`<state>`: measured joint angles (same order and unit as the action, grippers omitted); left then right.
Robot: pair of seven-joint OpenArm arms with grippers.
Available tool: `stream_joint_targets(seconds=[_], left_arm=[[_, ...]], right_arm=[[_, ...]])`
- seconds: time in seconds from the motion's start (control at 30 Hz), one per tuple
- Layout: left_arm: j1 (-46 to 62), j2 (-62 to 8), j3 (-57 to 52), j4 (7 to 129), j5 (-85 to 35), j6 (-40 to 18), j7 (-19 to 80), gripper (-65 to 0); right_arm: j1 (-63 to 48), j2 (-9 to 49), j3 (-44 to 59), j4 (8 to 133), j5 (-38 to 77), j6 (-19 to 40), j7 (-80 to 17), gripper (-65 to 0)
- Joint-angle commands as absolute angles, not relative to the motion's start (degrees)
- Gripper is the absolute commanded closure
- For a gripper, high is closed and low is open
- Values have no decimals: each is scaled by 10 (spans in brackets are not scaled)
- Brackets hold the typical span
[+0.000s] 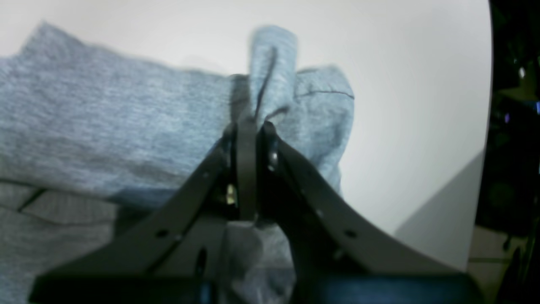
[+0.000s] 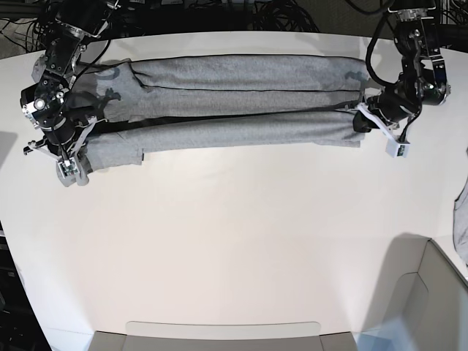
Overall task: Fold the T-shirt properly
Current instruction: 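Fold the held hem over the shirt toward the folded shoulder edge, then lower the hem onto the folded shirt and press it flat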
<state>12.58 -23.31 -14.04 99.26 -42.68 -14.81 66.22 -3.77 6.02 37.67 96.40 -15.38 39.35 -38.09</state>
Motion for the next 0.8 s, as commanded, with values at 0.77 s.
stream_joint_targets(seconds=[0.77], left_arm=[[152,-241,-146,1019,-431,-150,658,0]], right_arm=[[-127,15,397,1084,-175,400,-372,0]])
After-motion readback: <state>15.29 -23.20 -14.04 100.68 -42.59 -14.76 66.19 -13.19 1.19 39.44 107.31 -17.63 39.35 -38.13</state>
